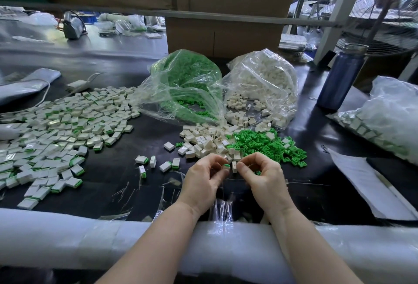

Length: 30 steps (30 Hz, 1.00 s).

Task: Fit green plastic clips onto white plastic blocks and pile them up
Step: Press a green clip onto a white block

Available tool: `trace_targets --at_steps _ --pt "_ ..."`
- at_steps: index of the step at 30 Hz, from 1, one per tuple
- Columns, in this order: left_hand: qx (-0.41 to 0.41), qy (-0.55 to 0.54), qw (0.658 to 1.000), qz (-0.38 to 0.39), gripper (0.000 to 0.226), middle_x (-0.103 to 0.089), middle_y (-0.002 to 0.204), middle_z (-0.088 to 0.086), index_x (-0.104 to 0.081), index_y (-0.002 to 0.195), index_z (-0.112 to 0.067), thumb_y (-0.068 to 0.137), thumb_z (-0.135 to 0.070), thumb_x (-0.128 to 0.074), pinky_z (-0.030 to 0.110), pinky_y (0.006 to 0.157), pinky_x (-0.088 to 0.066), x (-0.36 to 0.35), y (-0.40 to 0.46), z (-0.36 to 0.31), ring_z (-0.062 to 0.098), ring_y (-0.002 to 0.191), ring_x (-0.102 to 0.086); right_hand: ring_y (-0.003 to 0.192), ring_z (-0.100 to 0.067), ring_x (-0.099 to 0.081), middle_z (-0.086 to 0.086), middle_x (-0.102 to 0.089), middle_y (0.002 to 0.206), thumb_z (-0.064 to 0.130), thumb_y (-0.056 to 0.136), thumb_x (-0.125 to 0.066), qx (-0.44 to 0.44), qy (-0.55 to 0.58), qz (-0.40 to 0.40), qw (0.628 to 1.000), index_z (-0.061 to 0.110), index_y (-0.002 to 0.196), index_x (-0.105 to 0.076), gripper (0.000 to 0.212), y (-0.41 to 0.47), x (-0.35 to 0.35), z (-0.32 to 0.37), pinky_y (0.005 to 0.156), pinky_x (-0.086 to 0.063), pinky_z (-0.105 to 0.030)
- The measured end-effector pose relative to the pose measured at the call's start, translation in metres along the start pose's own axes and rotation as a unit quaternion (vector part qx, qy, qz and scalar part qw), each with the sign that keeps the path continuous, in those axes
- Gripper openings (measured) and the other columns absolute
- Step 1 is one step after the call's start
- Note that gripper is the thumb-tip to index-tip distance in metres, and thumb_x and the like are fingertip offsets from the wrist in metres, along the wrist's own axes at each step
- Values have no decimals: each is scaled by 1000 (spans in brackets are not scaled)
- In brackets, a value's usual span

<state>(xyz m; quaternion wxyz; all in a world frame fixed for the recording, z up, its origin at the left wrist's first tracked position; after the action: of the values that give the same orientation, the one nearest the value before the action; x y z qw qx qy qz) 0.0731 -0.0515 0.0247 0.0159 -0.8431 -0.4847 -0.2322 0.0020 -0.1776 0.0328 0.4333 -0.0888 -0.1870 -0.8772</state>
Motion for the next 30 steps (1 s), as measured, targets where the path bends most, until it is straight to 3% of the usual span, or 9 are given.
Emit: trace_targets --at_steps 3,7,10,12,17,22,26,30 --pt "-6 16 997 -79 17 -63 91 2 -65 95 -21 88 -7 -60 28 79 -53 17 0 0 13 81 -60 60 -5 -54 4 -62 66 11 80 -70 -6 -16 -38 999 20 70 -63 15 1 10 -3 55 -44 -13" --pt "19 55 976 -208 21 -52 99 0 -70 98 -14 88 -1 -57 9 79 -40 47 -4 7 13 83 -56 66 -22 -57 -7 -64 69 13 81 -70 -32 -39 -72 996 15 72 -65 10 1 18 -12 65 -48 -32" --pt "56 74 964 -249 21 -41 102 1 -69 99 -8 86 3 -57 1 81 -29 58 -6 16 17 88 -53 71 -23 -58 -6 -64 72 14 81 -69 -36 -61 -98 993 15 72 -65 11 2 24 -14 68 -49 -33" --pt "77 99 957 -263 20 -38 107 4 -68 103 -3 85 1 -59 3 84 -25 61 -8 21 20 100 -49 73 -21 -58 -4 -64 75 14 82 -69 -43 -75 -117 989 16 72 -64 11 2 29 -16 70 -48 -31" --pt "142 158 944 -253 32 -36 125 15 -61 116 0 85 -9 -61 17 96 -23 60 -8 31 28 120 -32 74 -23 -56 -9 -63 79 13 84 -67 -48 -109 -144 982 14 73 -62 12 3 36 -19 68 -43 -29" --pt "176 228 932 -219 40 -29 131 9 -55 123 -12 85 -21 -61 36 102 -27 54 -9 30 27 124 -23 83 -24 -56 -8 -64 86 11 86 -64 -54 -141 -129 980 15 78 -64 9 3 32 -21 73 -42 -28" --pt "96 258 939 -208 36 -35 123 0 -57 120 -24 85 -18 -60 34 97 -25 47 -6 15 20 117 -27 94 -23 -55 -1 -58 91 10 87 -62 -40 -178 -104 978 10 90 -71 9 3 26 -15 84 -42 -29" --pt "20 297 946 -129 43 -41 129 -11 -51 129 -34 92 -13 -47 28 96 -18 24 1 7 13 114 -24 105 -21 -50 3 -54 97 16 86 -65 -40 -234 -75 969 18 97 -71 13 2 19 -12 94 -38 -35"
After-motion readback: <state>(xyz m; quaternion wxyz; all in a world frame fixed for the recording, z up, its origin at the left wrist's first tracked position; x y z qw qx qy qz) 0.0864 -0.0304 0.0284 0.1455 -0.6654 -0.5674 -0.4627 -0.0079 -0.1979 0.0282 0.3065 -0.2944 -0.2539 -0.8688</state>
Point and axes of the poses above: each hand's wrist, its own y-axis towards the middle knuckle, its own x-axis out of the back of the hand, z = x × y, the point moved 10 cm from there along y, towards the middle knuckle
